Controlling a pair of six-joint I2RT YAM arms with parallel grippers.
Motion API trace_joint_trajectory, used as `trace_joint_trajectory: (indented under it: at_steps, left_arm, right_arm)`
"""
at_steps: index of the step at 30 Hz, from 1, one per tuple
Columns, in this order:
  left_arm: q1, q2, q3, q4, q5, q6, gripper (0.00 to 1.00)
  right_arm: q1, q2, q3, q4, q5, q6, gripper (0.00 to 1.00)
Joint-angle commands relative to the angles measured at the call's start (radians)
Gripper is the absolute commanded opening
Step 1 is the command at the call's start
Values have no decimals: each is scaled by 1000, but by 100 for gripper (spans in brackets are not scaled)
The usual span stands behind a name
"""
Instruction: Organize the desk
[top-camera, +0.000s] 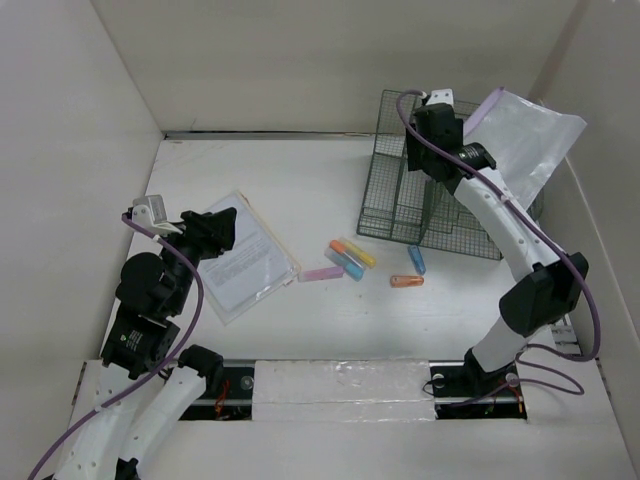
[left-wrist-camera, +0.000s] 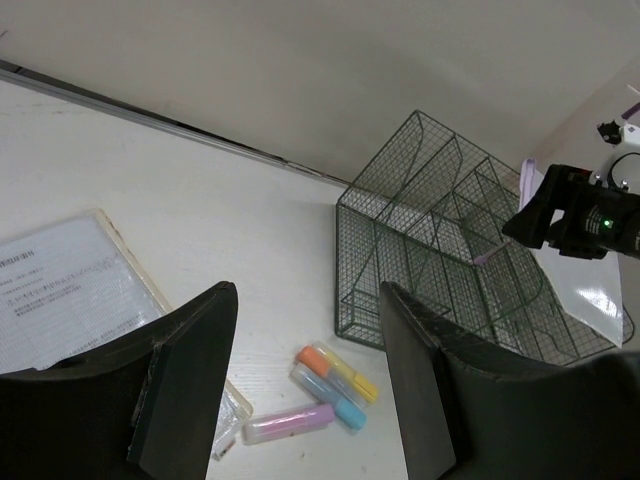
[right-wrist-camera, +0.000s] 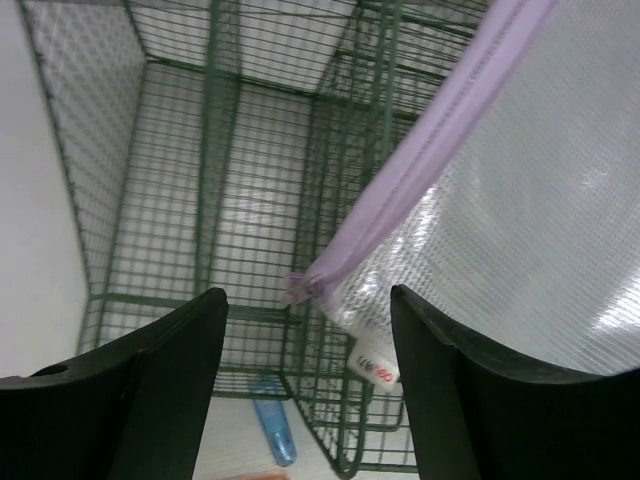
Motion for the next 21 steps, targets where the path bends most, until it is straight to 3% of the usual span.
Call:
trace_joint_trajectory:
  at_steps: [1,8,17,21]
  left_arm:
    - [-5,-8,9,26,20,3,55]
    - [-5,-5,9,26,23,1,55]
    - [-5,-1,11,29,27,3,55]
    - [-5,0,9,29,29,3,55]
  right_arm:
    - [-5,21,89,-18,197,-31,70]
    - [-5,84,136,-17,253,-72,61]
    - [14,130,170,-29,269,-104,61]
    - [38,132,171,-26,273,-120,52]
